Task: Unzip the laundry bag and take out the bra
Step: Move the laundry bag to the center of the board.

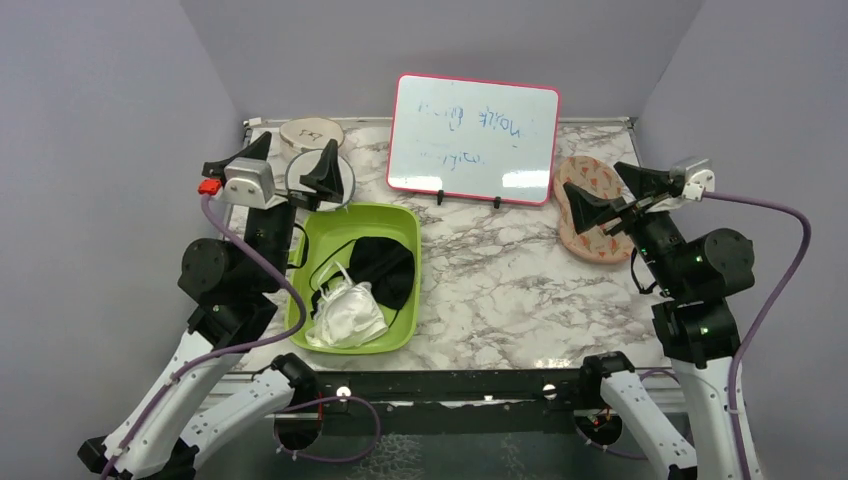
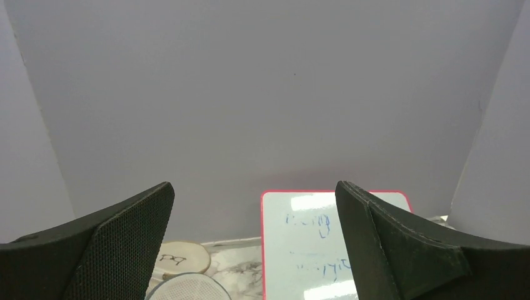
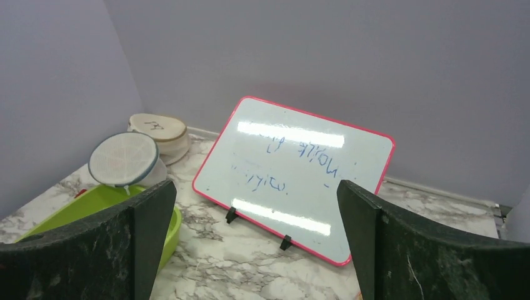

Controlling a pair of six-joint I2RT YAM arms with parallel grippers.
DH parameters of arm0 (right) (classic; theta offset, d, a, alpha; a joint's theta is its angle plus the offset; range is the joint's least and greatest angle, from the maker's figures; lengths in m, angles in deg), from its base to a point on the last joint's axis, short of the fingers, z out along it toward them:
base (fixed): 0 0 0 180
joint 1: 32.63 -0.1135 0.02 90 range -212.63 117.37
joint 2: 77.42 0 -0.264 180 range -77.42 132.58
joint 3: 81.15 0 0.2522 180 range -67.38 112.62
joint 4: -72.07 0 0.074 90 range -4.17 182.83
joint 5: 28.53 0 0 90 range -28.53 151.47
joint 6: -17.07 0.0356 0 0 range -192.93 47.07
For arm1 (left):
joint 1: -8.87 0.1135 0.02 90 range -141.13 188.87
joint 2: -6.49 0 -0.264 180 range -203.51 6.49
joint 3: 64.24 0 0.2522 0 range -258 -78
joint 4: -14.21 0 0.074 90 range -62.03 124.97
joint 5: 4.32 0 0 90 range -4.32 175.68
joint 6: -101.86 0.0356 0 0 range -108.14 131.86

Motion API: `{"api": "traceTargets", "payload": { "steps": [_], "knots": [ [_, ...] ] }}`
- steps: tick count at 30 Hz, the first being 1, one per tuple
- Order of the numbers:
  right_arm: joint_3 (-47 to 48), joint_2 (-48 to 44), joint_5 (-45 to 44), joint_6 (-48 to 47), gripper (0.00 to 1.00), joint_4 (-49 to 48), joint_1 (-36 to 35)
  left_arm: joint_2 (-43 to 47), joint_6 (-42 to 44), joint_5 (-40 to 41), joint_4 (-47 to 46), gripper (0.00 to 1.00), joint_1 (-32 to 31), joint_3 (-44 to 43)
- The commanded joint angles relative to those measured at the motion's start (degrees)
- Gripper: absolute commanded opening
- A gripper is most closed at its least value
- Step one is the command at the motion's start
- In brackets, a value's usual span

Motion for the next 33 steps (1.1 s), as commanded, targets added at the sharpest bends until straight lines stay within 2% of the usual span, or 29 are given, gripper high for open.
{"api": "traceTargets", "payload": {
  "steps": [1, 8, 16, 19, 22, 25, 30, 33],
  "knots": [
    [-1.19, 2.2, -6.4, 1.85, 1.0, -0.45, -2.61, -3.04, -2.29, -3.85, -0.52, 0.99, 2.88, 0.91],
    [-0.5, 9.29, -16.55, 4.86, 1.0, 3.13, -7.56, -8.9, -5.02, -8.23, -0.72, 0.99, 6.8, 2.2],
    [-3.26, 19.25, -15.92, 5.76, 1.0, 1.04, -11.68, -14.95, -8.03, -13.05, -1.84, 0.99, 8.33, 4.84],
    [-3.66, 24.92, -19.6, 7.68, 1.0, 1.96, -12.19, -16.36, -9.07, -15.0, -2.33, 0.99, 8.05, 5.84],
    [-3.34, 31.84, -17.8, 9.73, 1.0, 3.38, -9.23, -17.6, -9.64, -17.32, -2.5, 0.99, 7.49, 6.3],
    [-5.24, 36.57, -15.11, 11.63, 0.97, 0.85, -5.14, -18.33, -10.42, -18.98, -2.89, 0.99, 6.68, 6.69],
    [-6.91, 44.86, -7.68, 16.15, 0.93, 0.4, 6.03, -18.87, -12.67, -22.28, -4.0, 0.99, 4.63, 7.07],
    [-7.07, 47.95, -7.44, 17.42, 0.92, 0.29, 10.47, -18.56, -14.78, -24.65, -5.08, 0.99, 2.62, 7.37]
  ]
}}
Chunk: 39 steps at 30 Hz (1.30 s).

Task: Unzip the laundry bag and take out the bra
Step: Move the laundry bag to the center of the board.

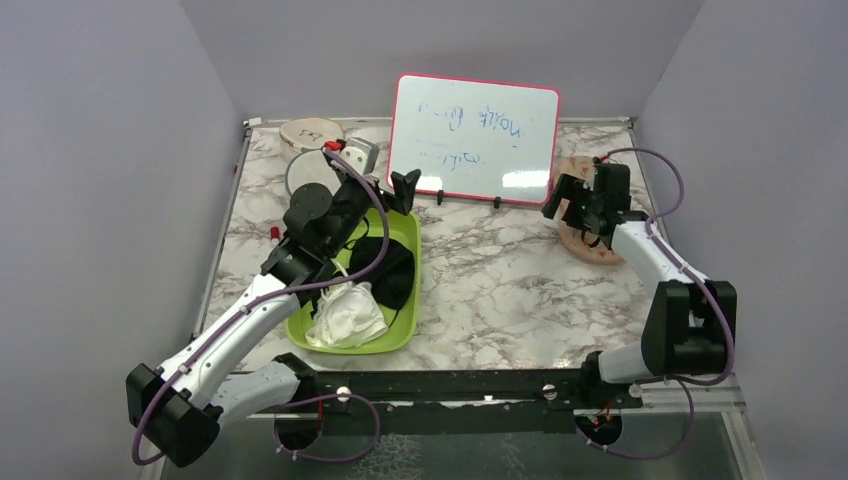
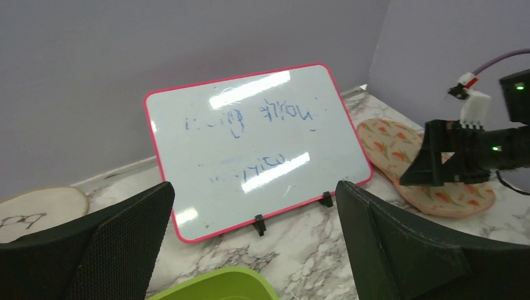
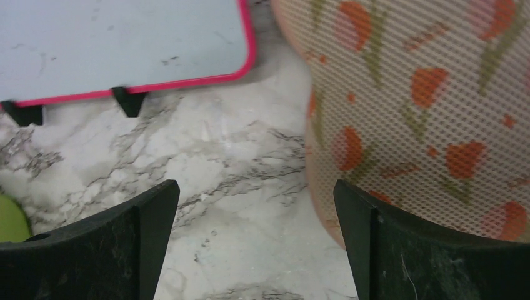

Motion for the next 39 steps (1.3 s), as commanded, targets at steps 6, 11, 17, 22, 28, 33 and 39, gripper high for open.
{"api": "traceTargets", "payload": {
  "steps": [6, 11, 17, 22, 28, 33, 39],
  "knots": [
    [1.07, 6.28, -4.21, 4.47, 0.93, 0.75, 8.6, -0.27, -7.0, -9.0, -5.63, 0.99, -7.37, 1.63],
    [0.17, 7.26, -5.48, 7.0, 0.94, 2.22, 10.44, 0.4, -7.43, -8.97, -6.19, 0.99, -9.55, 2.02],
    [-1.42, 6.73, -9.14, 6.49, 0.96, 10.04, 10.74, 1.54, -3.62, -7.71, -5.22, 0.99, -10.01, 1.33],
    [-6.47, 5.44, 7.5, 6.93, 0.95, 11.64, 10.74, 1.91, -1.91, -5.22, -2.83, 0.99, -9.76, 0.05],
    [-14.0, 1.08, 25.11, 5.96, 0.93, 14.02, 8.79, 1.14, -1.47, -5.54, -1.7, 0.99, -9.73, -0.65],
    [-17.66, -5.88, 30.46, 13.8, 0.93, 10.79, -7.94, 0.4, -2.06, -5.82, -1.57, 0.99, -9.68, -0.83],
    [-6.04, -6.07, 28.45, 11.22, 0.95, 9.62, -22.54, -1.73, -2.68, -6.55, -1.06, 0.99, -9.72, -1.12]
  ]
}}
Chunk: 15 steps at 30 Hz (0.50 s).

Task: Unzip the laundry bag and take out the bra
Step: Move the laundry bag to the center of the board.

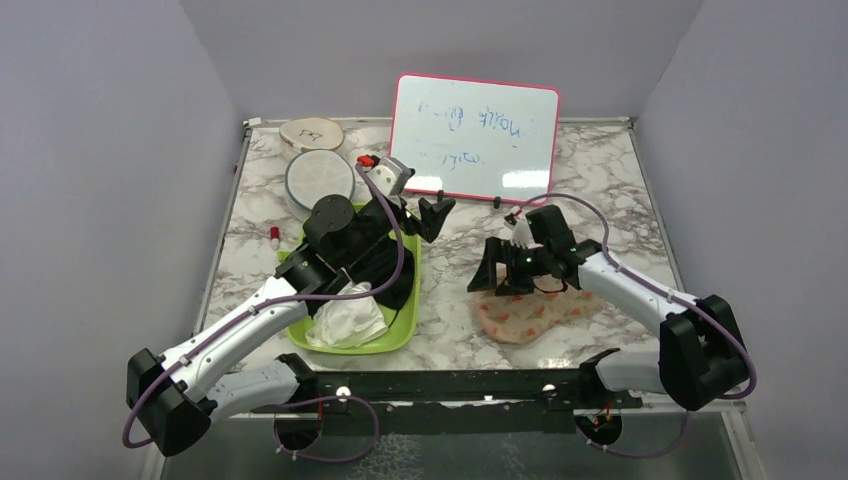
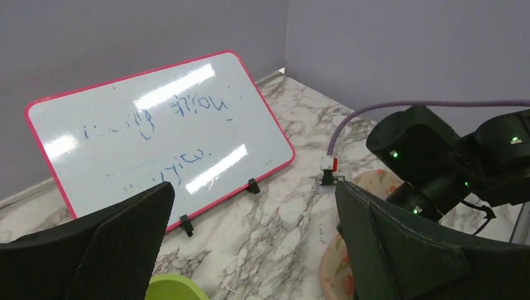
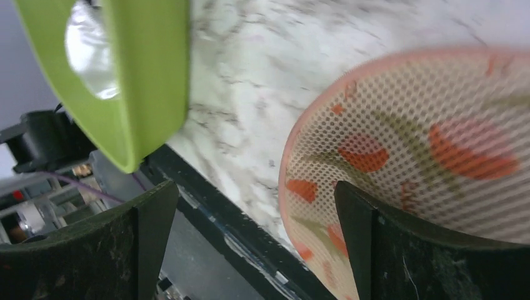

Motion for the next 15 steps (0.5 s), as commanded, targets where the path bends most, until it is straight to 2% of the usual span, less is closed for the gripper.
{"api": "traceTargets", "payload": {
  "steps": [1, 5, 9, 13, 15],
  "knots": [
    [9.01, -0.45, -1.26, -2.52, 0.95, 1.32, -3.14, -1.49, -0.51, 0.03, 0.32, 0.99, 0.13, -2.24],
    [16.65, 2.09, -12.65, -7.9, 0.96, 9.93, -3.14, -2.49, -0.7, 0.26, 0.2, 0.99, 0.09, -1.96],
    [17.24, 0.62, -24.54, -7.05, 1.0, 15.77, -1.68, -4.16, -1.12, 0.06, 1.28, 0.99, 0.0, -2.7],
    [12.99, -1.07, -23.04, -5.42, 0.99, 19.67, 3.61, -4.67, -1.57, -0.13, 1.49, 0.99, 0.02, -2.93],
    [13.18, -0.46, -22.68, -3.45, 0.91, 24.89, 3.63, -4.97, -1.73, -0.03, 1.53, 0.99, 0.05, -2.86]
  ]
}}
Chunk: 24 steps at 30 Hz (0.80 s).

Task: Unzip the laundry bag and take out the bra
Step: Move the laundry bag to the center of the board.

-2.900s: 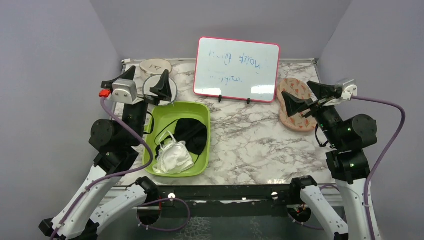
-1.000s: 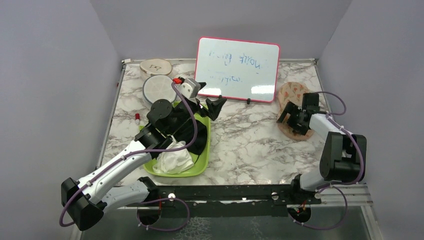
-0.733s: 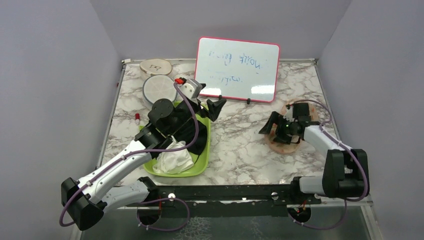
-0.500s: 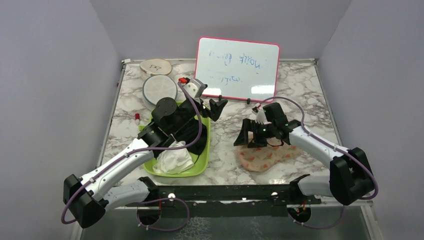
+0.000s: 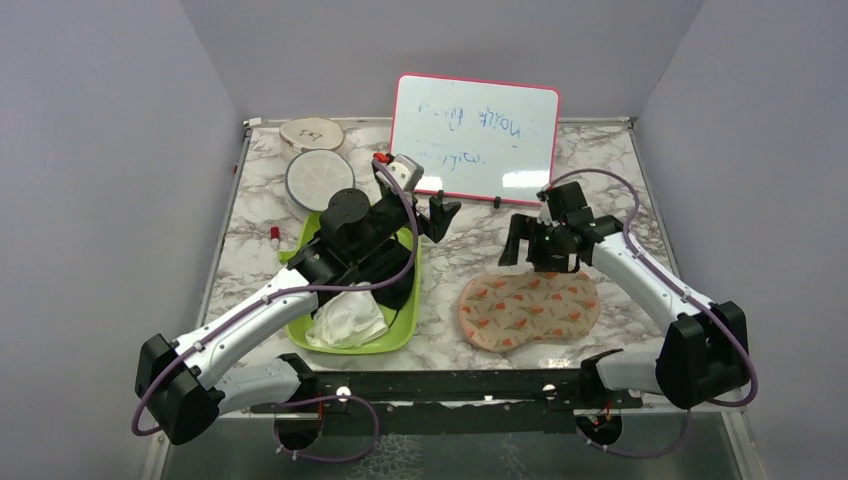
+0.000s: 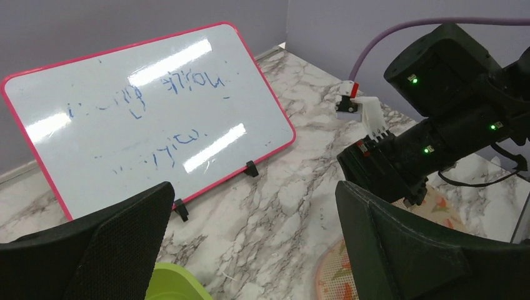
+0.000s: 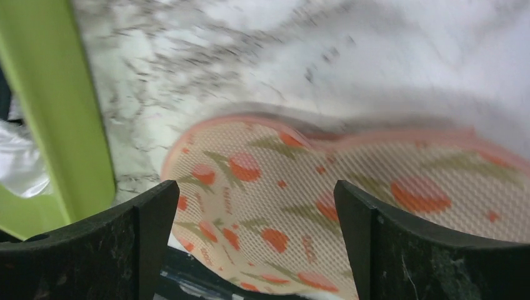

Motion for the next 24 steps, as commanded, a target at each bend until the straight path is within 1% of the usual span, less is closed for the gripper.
{"api": "traceTargets", "payload": {
  "steps": [1, 2, 3, 9, 14, 17, 19, 22, 24],
  "knots": [
    [-1.66, -0.67, -2.99, 2.88, 0.84, 12.8, 0.91, -0.38, -1.07, 0.1, 0.22, 0.99, 0.07, -2.03],
    [-2.14, -1.43, -2.09, 3.5, 0.8, 13.97, 0.22, -0.56, -1.18, 0.15, 0.27, 0.99, 0.02, -2.05],
    [-2.61, -2.19, -1.77, 4.18, 0.8, 14.84, -1.04, -0.69, -1.21, 0.14, 0.36, 0.99, -0.01, -2.17],
    [-2.09, -4.31, -5.26, 4.13, 0.83, 23.71, -7.04, -1.04, -1.12, 0.48, 0.69, 0.99, 0.01, -2.22],
    [-5.53, -7.09, 5.39, 1.61, 0.85, 21.82, -9.08, -1.92, -1.4, 0.4, 0.68, 0.99, -0.02, -2.2],
    [-8.69, -6.39, 10.98, 1.72, 0.86, 15.47, -9.86, -1.79, -1.58, 0.02, 0.74, 0.99, -0.01, -2.39],
    [-10.66, -4.97, 14.61, 2.62, 0.88, 6.94, -10.05, -1.6, -1.56, -0.11, 0.54, 0.99, -0.05, -2.23],
    [-10.96, 0.52, 18.93, 3.26, 0.9, -5.63, -10.07, -1.96, -1.65, 0.32, 0.26, 0.99, -0.07, -1.8],
    [-8.98, 5.06, 19.21, 3.33, 0.9, -12.74, -10.07, -2.58, -1.65, 0.59, 0.55, 0.99, -0.01, -1.92]
  ]
}}
